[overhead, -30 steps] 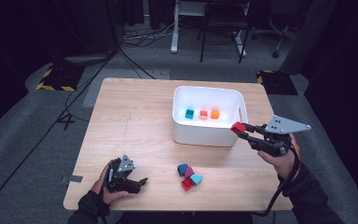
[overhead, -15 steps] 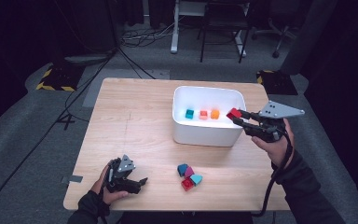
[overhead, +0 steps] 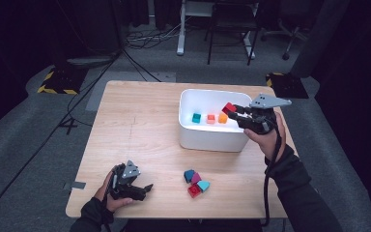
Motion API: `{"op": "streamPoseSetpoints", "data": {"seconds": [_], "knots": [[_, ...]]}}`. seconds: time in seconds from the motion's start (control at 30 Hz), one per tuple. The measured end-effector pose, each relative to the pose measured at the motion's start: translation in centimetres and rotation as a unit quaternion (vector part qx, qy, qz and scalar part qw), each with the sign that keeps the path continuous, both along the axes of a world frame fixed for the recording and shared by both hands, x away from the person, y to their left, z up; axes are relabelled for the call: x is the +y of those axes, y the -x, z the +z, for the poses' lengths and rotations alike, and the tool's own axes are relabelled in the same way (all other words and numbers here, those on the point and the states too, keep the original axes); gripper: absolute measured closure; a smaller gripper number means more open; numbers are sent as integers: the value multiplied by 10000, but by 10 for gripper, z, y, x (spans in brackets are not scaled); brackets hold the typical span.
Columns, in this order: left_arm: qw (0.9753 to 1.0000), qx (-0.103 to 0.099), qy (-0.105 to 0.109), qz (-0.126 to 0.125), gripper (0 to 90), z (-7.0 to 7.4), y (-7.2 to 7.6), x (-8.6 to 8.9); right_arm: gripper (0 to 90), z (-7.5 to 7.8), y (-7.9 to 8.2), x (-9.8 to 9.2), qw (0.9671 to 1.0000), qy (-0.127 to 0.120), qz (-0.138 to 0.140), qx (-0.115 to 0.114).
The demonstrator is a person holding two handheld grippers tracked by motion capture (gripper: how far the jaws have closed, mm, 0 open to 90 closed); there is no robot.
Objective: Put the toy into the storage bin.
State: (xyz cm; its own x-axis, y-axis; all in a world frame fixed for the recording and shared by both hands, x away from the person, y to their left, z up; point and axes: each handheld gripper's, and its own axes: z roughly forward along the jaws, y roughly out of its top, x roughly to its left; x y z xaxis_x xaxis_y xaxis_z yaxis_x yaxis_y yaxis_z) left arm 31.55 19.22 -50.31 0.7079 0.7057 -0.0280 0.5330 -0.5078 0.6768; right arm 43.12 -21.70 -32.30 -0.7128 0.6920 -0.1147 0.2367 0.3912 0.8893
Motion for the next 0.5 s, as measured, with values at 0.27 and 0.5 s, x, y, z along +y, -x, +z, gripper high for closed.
{"op": "streamPoseSetpoints", "data": {"seconds": [0.27,0.5], "knots": [[10000,-1,0,5,118,0,0,0,683,-3,-20,5,9994,108,-222,224],[10000,0,-3,7,118,0,0,0,683,-6,-30,10,9984,229,-395,341]]}}
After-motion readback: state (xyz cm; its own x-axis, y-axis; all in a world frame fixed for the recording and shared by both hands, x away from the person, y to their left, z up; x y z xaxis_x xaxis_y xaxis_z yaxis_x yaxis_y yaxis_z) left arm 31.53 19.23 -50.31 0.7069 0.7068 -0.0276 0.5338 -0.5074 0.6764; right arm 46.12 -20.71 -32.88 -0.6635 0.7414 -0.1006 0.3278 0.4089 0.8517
